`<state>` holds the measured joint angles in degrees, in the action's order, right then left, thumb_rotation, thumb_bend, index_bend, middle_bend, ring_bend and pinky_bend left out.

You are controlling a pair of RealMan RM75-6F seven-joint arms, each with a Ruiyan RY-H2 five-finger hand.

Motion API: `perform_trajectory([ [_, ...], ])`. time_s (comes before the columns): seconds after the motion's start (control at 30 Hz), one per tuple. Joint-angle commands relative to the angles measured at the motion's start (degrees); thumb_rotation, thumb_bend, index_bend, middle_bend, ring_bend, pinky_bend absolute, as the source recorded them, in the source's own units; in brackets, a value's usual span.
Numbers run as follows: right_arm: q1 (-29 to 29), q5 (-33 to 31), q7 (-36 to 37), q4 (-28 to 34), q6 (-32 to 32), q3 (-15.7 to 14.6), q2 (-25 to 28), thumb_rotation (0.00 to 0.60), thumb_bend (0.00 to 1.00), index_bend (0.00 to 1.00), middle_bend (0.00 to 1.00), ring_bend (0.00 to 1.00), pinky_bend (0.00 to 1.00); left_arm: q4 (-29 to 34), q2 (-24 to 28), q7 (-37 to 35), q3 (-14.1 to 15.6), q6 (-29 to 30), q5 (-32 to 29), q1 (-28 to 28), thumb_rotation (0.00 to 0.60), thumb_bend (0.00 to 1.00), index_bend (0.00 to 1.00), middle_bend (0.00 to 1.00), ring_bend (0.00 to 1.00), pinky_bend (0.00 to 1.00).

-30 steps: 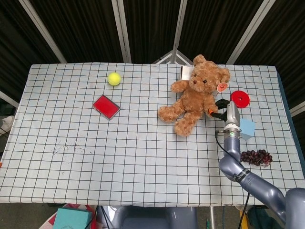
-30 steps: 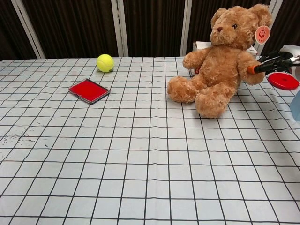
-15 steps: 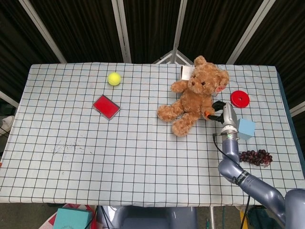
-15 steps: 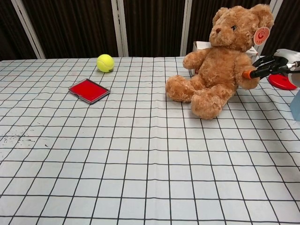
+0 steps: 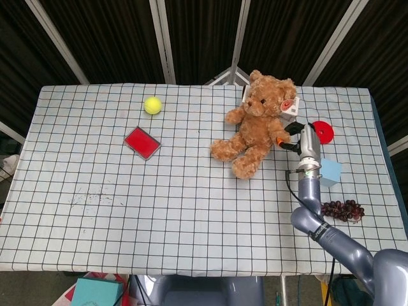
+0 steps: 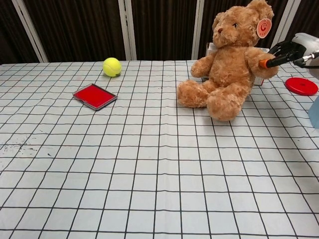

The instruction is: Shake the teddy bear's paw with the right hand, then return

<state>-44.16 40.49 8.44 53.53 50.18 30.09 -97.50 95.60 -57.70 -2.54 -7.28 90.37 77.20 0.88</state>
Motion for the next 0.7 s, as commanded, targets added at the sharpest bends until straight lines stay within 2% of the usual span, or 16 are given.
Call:
perform_trajectory([
  [0.03, 0.2, 1.6, 1.2, -3.9, -1.1, -1.2, -1.7, 0.6, 0.42, 0.68, 0.56, 0.42, 0.0, 0.1, -0.1, 0.3, -0.1, 0.0, -0.2, 0.0, 0.6, 0.2, 0.26, 0.12, 0.06, 0.19],
  [0.2, 0.6, 4.0, 2.5, -11.0, -2.3, -3.0, -4.1, 0.6, 0.42, 0.68, 0.56, 0.42, 0.0, 0.3, -0.4, 1.6, 0.0, -0.3, -0.4, -0.2, 0.6, 0.2, 0.26, 0.12, 0.06, 0.19],
  [0.4, -0.7, 7.2, 5.5, -18.9, -3.2, -3.3, -6.8, 0.6, 0.42, 0.68, 0.56, 0.42, 0.0, 0.6, -0.8, 3.1, 0.0, -0.1, -0.7, -0.2, 0.6, 0.2, 0.26, 0.12, 0.06, 0.19],
  [0.7, -1.9, 11.1, 11.4, -22.0, -2.0, -2.6, -9.1, 0.6, 0.42, 0.68, 0.56, 0.42, 0.0, 0.9, -1.1, 4.2, -0.1, 0.3, -0.9, -0.1, 0.6, 0.2, 0.26, 0.12, 0.06, 0.19],
])
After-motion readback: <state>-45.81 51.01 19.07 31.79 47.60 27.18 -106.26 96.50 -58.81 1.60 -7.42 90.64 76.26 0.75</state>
